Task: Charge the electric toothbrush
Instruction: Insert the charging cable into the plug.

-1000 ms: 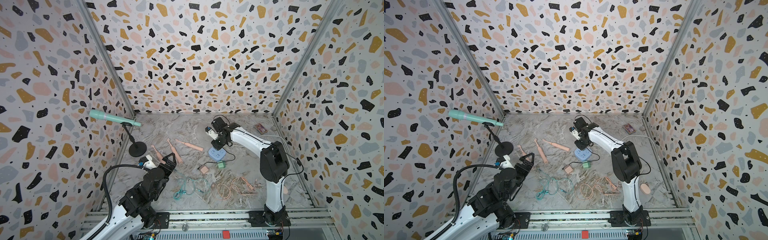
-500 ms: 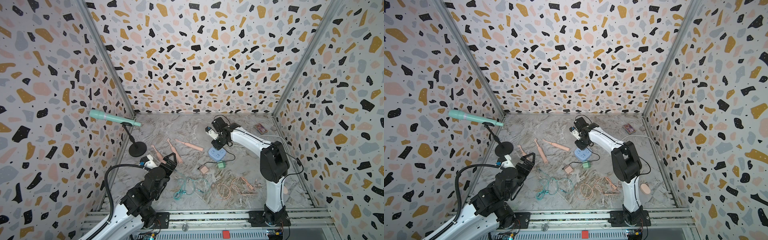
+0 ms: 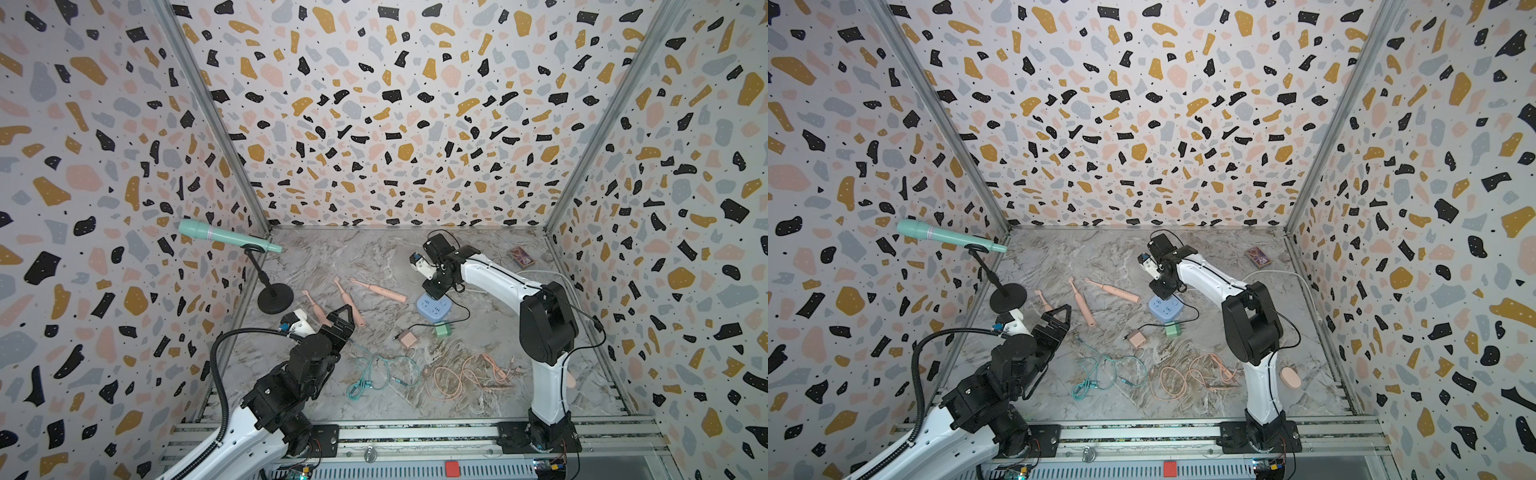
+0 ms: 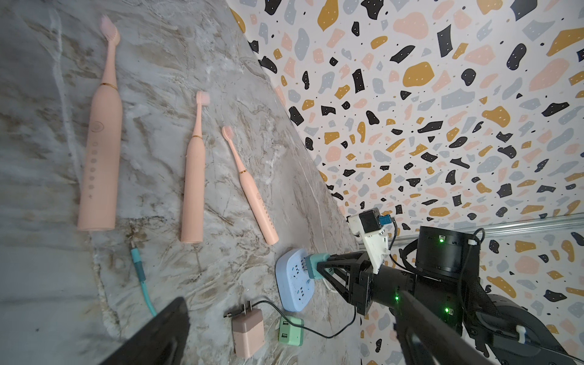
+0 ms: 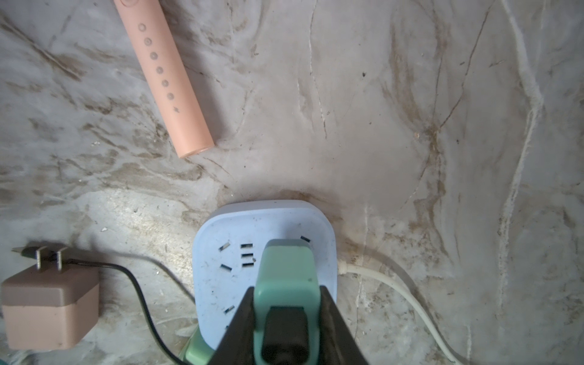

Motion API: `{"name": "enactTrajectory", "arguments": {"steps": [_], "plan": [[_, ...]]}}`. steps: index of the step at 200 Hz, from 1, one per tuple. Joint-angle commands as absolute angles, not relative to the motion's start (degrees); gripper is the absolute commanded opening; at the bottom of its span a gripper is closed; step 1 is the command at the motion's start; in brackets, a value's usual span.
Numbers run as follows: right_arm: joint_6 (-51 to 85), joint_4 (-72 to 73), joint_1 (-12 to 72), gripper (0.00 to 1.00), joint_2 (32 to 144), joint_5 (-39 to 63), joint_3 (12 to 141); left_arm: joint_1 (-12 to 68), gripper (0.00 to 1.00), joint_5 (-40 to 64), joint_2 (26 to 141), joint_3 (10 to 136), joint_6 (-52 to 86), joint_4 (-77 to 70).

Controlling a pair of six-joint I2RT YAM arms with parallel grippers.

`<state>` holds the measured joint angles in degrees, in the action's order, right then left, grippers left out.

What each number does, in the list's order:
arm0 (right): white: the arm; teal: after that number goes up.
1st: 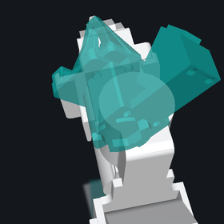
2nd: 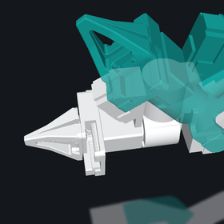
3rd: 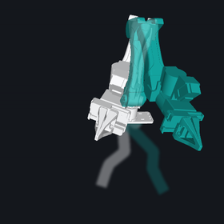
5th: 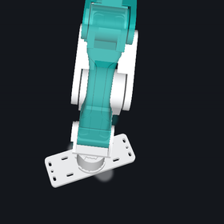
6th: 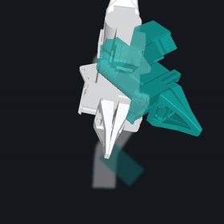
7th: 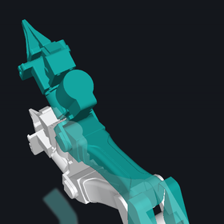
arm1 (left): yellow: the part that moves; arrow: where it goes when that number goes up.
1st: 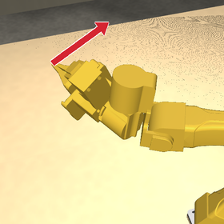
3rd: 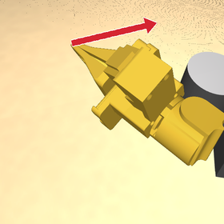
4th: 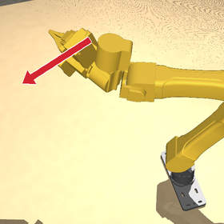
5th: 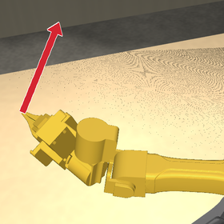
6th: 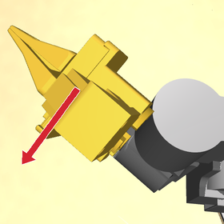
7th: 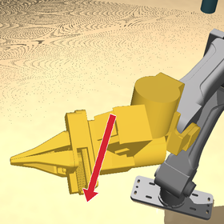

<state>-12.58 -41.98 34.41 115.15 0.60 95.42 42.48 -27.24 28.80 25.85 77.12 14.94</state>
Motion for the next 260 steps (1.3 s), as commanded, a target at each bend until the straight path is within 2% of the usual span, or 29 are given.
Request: {"name": "enactTrajectory", "arguments": {"steps": [1,90,162,260], "plan": [[-13.18,-40.96,34.86,0.0,115.67,1.97,96.77,42.27,1.0,-27.16,29.02,25.48,76.54,13.16],[-13.1,-40.3,35.31,0.0,113.16,3.16,97.66,42.28,1.0,-26.72,30.22,26.1,76.49,12.35],[-13.53,-40.69,34.03,0.0,114.99,0.03,96.34,42.23,1.0,-26.48,30.41,25.71,76.56,12.22],[-14.67,-41.46,34.57,0.0,117.07,2.1,96.24,42.28,1.0,-26.46,30.23,25.27,77.08,12.17]]}}
